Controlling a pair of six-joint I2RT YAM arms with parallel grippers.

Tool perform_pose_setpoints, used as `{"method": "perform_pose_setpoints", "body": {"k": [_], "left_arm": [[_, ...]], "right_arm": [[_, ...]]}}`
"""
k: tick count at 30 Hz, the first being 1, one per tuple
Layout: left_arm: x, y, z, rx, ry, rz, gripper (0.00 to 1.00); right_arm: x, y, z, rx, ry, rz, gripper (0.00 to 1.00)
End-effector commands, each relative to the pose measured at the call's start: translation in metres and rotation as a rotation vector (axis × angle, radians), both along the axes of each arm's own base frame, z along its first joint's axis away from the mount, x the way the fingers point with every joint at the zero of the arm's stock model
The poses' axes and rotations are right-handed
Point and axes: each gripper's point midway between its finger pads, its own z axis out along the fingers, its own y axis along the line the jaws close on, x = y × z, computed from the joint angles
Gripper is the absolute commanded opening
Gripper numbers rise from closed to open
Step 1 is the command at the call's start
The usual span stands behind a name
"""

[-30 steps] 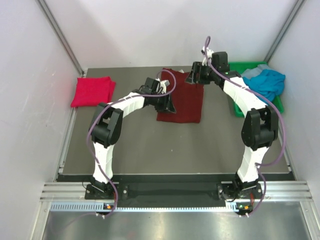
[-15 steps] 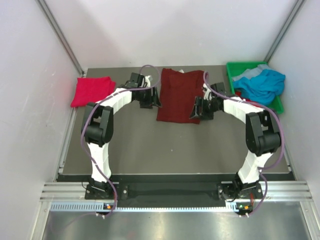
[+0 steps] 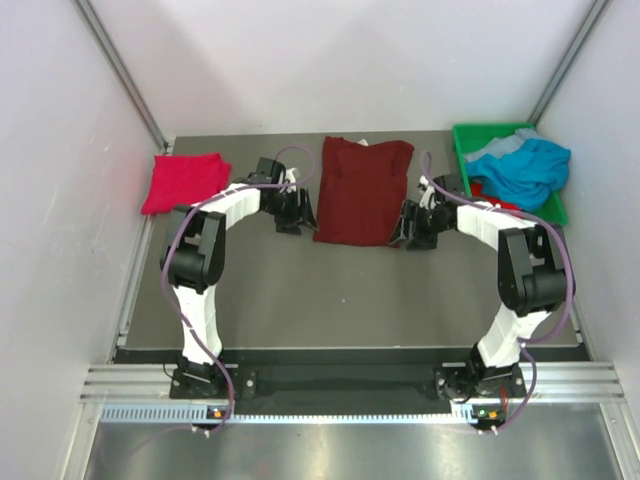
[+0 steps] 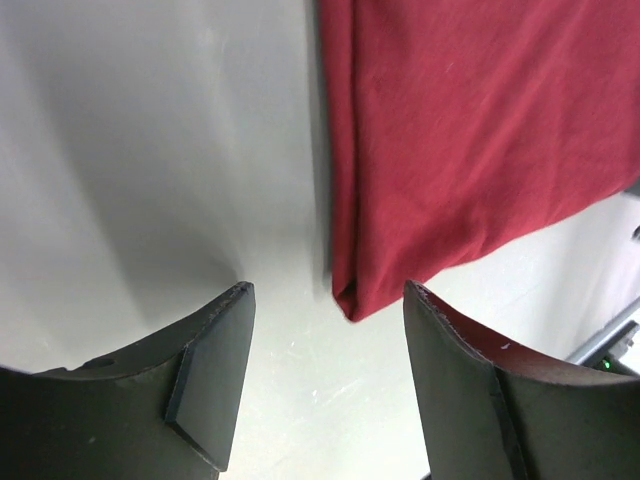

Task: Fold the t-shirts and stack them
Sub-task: Fold the tshirt

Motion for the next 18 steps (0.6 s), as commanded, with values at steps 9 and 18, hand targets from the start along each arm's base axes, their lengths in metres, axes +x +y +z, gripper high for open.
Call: {"method": "perform_pose_setpoints", "body": {"k": [9,18], "left_arm": [[-0.016,-0.014,-0.013,-0.101,0.096,0.012,0.63],[-0.012,-0.027,-0.024,-0.128,0.127,-0.005,0.55]], "right_arm": [[0.034,0.006,-0.008,0.027,-0.034,-0.02,0.62],[0.035,0.013,-0.015,0.043,-0.016,-0.012,0.54]]}}
